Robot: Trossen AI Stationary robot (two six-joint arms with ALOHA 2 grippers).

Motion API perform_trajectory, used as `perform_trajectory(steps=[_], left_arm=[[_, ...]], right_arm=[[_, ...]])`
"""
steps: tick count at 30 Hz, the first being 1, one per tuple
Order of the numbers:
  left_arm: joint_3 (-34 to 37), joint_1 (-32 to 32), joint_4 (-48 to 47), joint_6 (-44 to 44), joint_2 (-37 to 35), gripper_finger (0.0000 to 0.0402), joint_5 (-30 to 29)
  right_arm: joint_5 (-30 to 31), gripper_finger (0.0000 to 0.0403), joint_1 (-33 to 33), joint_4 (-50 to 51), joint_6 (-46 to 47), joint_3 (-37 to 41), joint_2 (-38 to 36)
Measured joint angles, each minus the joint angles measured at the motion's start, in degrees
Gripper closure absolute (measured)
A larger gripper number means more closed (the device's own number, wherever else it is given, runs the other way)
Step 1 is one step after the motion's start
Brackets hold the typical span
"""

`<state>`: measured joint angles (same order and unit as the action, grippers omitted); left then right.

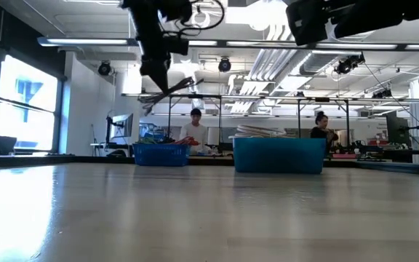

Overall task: Pick & Place USB Port
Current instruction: Put the purple charger cable into the blue bin

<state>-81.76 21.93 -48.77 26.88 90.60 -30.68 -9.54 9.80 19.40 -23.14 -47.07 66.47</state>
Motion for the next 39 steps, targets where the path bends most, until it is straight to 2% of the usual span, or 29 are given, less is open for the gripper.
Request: perform_trajectory(steps=[9, 14, 19, 27, 34, 39], left_arm=[[0.0, 10.1, 10.5, 6.4, 7.3, 0.0401, 11.9], [0.0, 13.0, 11.7, 7.6, 12.3, 0.0401, 15.3], [0.0, 15.2, 10.5, 7.4, 15.9, 0.0401, 21.1], [0.0, 15.6, 4.9, 7.5, 17.0, 0.0401, 17.9], [0.0, 16.0, 5.2, 7.2, 17.0, 0.0397, 22.8], [0.0, 15.5, 5.2, 7.3, 17.0, 0.0369, 22.7]], right_arm=[[0.0, 0.0160, 0.0, 1.3, -0.3, 0.0, -0.4], [0.0, 0.0160, 0.0, 1.5, -1.6, 0.0, -0.4], [0.0, 0.0160, 0.0, 1.7, -2.4, 0.0, -0.4], [0.0, 0.0160, -0.5, 1.8, -2.9, 0.0, -0.4], [0.0, 0.0160, -2.6, 1.8, -2.6, 0.0, -0.4], [-0.3, 0.0160, -2.8, 1.8, -2.5, 0.0, -0.4]])
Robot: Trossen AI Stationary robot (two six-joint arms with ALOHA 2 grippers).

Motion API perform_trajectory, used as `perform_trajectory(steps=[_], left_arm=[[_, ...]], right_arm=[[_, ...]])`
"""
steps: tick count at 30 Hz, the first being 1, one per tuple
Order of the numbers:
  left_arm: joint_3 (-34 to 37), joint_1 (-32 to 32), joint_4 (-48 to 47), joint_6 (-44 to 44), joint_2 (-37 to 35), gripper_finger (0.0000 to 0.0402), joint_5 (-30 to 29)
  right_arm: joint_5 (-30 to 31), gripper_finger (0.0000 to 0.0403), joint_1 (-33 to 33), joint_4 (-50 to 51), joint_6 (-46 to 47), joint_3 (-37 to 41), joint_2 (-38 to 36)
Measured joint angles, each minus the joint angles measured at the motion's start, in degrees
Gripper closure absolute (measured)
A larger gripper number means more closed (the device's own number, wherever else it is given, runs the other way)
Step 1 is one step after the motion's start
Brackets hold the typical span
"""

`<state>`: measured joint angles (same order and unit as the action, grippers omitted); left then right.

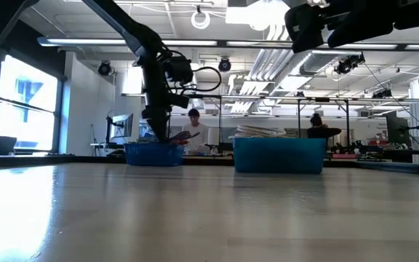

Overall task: Pick & Place USB Port
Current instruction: Put the purple charger cable into the blue bin, then return to Home Position

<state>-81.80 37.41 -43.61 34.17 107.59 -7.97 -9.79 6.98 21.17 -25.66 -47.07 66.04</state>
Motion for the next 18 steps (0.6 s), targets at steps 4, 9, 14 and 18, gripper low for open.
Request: perform_trajectory(steps=[4, 9, 14, 18], left_arm=[[0.0, -0.4, -0.1, 0.0, 0.0, 0.0338, 0.0], [0.0, -0.4, -0.3, -1.4, 0.0, 0.0298, 0.0], [0.0, -1.1, -0.7, -1.4, -2.2, 0.0274, -0.8], [0.0, -3.4, -0.3, -1.4, -7.0, 0.0276, -3.8]], right_arm=[[0.0, 0.0160, 0.0, 0.0, 0.1, 0.0, 0.0], [-0.2, 0.0160, 0.0, 0.5, 0.1, 0.0, 0.0], [-0.5, 0.0160, 0.0, -2.0, -0.1, 2.1, 0.0], [0.7, 0.0160, 0.0, -6.4, -1.4, 5.9, 0.0]])
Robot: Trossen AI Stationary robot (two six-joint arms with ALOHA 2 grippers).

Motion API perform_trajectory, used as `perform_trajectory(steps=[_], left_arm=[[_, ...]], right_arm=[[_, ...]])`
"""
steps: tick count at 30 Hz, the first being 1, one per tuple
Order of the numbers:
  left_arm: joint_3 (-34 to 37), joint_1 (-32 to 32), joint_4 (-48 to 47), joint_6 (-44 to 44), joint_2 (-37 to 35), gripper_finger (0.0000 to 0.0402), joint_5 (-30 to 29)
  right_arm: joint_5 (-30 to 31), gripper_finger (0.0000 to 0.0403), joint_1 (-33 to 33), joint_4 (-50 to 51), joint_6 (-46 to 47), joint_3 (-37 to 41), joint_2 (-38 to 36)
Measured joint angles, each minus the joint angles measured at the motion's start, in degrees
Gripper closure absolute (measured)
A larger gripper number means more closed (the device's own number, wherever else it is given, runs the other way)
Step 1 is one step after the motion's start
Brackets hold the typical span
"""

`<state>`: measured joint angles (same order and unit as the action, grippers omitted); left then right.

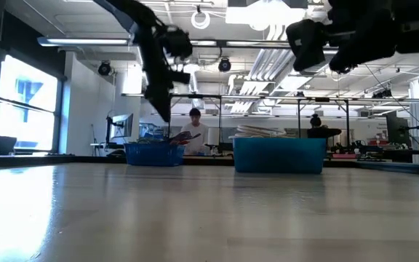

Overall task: Pick & Place USB Port
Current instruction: Return to Home Position

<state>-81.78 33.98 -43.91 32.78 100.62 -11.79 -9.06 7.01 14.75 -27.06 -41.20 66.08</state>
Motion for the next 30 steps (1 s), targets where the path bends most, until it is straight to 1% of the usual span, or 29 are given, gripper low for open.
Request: perform_trajectory(steps=[2, 5, 7, 10, 14, 16, 18, 22, 24, 26, 29, 30], left_arm=[[0.0, -1.6, 0.2, 0.2, -3.2, 0.0278, -0.2], [0.0, -5.0, 0.5, 0.3, -8.1, 0.0279, 1.1], [0.0, -7.6, 0.5, 1.0, -11.2, 0.0279, 3.8], [0.0, -12.1, 1.2, 3.6, -15.2, 0.0279, 8.9], [0.0, -18.9, 3.1, 10.2, -18.4, 0.0280, 15.9], [0.0, -22.3, 3.8, 13.2, -19.4, 0.0280, 17.6], [0.0, -25.3, 4.5, 15.2, -20.1, 0.0280, 16.5], [0.0, -29.6, 3.4, 16.9, -21.4, 0.0281, 8.4], [0.0, -30.7, 1.4, 17.0, -22.1, 0.0292, 6.4], [0.0, -31.2, -0.7, 17.0, -22.9, 0.0317, 5.8], [0.0, -32.2, -2.9, 16.8, -23.7, 0.0379, 7.3], [0.0, -32.4, -3.4, 17.2, -23.7, 0.0390, 7.5]], right_arm=[[0.7, 0.0160, 0.0, -1.7, -0.8, 1.3, 0.0], [1.7, 0.0160, 0.0, -2.9, -1.5, 2.1, 0.0], [1.6, 0.0160, 0.1, -3.1, -1.5, 2.0, -0.1], [-0.4, 0.0160, 0.1, -3.1, -1.5, 2.0, -0.1], [-1.6, 0.0160, 0.2, -4.4, -1.4, 2.0, -0.2], [-1.7, 0.0160, 0.2, -4.9, -0.7, 2.0, -0.2], [-1.8, 0.0160, 0.2, -5.9, 0.9, 2.0, -0.2], [-1.8, 0.0160, 0.2, -6.0, 1.5, 2.0, -0.2], [-1.1, 0.0160, 0.2, -6.2, 1.5, 2.0, -0.2], [1.1, 0.0160, 0.2, -6.9, 1.3, 2.0, -0.2], [5.7, 0.0163, 0.1, -8.2, 1.3, 2.0, -0.2], [7.2, 0.0166, 0.1, -8.9, 1.2, 2.0, -0.2]])
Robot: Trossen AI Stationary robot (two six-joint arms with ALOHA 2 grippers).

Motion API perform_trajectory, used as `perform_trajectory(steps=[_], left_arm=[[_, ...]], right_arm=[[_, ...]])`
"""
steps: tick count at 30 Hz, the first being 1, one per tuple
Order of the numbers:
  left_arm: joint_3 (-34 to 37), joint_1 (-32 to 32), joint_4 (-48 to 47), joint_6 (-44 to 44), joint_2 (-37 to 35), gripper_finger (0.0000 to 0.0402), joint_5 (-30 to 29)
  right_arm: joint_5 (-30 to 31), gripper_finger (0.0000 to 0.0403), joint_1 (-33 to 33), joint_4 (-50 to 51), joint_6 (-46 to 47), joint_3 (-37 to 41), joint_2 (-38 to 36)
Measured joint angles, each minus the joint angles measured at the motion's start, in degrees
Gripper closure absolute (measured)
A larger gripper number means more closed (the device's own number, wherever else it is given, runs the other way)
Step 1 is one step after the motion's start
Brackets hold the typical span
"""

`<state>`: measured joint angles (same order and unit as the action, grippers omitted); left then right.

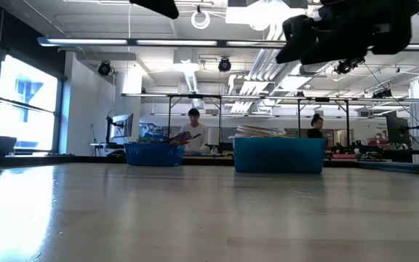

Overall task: Pick & Place USB Port
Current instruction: Return to Home Position

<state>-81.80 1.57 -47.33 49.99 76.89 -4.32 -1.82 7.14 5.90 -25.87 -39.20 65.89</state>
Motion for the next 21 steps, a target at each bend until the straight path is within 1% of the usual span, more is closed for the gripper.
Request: perform_trajectory(steps=[3, 5, 8, 11, 12, 16, 18, 21], left_arm=[[0.0, -0.9, -0.9, 0.3, -0.2, 0.0389, -1.9], [0.0, -0.9, -2.0, 0.3, -0.6, 0.0396, -3.7], [0.1, -0.8, -3.5, -0.1, -1.4, 0.0398, -5.9], [0.0, -0.9, -4.3, -0.7, -3.3, 0.0400, -8.3], [0.1, -0.9, -5.1, -1.1, -4.3, 0.0400, -8.5], [0.0, -0.9, -6.4, -3.9, -8.0, 0.0401, -10.2], [0.0, -0.9, -6.9, -4.3, -10.1, 0.0401, -10.9], [0.0, -0.9, -8.1, -4.1, -13.2, 0.0401, -11.2]], right_arm=[[3.9, 0.0190, 0.0, -1.1, -0.1, 0.0, -0.2], [6.4, 0.0220, 0.0, -1.6, -0.3, 0.0, -0.7], [9.3, 0.0286, 0.0, -1.6, -0.6, 0.0, -2.1], [11.6, 0.0371, 0.0, -1.5, -2.3, 0.0, -4.4], [12.0, 0.0386, 0.0, -1.5, -3.0, 0.0, -5.3], [14.9, 0.0391, 0.0, -1.8, -3.8, -0.1, -9.7], [16.8, 0.0399, 0.0, -1.1, -5.7, -0.1, -12.8], [18.1, 0.0400, -0.1, -0.1, -7.0, -0.4, -17.2]])
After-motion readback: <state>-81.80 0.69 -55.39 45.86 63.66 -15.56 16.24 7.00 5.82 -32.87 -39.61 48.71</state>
